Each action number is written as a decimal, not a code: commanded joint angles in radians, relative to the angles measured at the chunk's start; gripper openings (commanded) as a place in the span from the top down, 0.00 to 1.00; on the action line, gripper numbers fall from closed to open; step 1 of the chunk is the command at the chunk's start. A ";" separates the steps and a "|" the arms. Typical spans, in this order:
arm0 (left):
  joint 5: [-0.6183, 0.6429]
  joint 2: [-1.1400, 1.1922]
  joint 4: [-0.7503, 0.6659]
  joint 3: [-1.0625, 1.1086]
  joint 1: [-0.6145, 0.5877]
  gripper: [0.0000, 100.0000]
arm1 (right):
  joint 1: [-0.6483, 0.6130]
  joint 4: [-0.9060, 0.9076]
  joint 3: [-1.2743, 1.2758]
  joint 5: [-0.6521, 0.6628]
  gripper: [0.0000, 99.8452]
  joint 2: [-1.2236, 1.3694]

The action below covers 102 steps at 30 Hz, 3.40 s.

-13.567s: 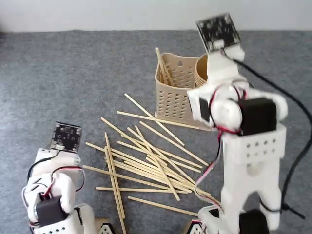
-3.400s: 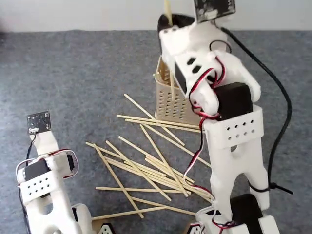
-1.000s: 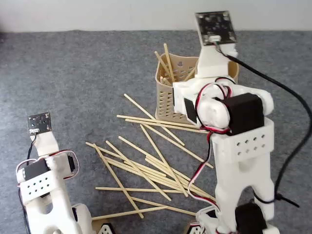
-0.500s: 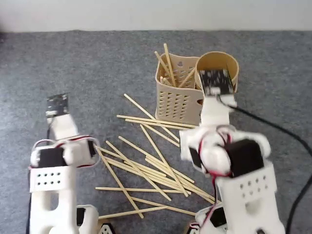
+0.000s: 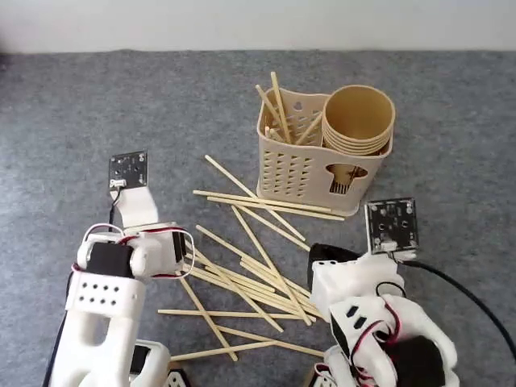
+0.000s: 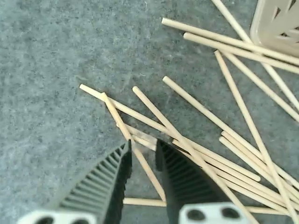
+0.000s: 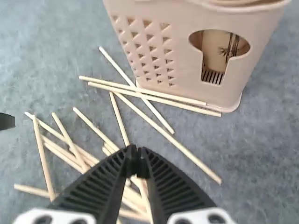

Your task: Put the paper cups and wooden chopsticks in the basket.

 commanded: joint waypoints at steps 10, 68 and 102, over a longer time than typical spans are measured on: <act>0.084 0.531 -0.021 -0.280 -0.026 0.82 | 0.008 -0.039 0.006 -0.003 0.99 0.047; 0.120 0.848 -0.080 -0.392 -0.006 0.99 | 0.101 -0.076 0.098 -0.009 0.99 0.047; 0.121 0.848 0.440 -1.914 0.157 0.99 | 0.102 -0.074 0.100 -0.009 0.99 0.047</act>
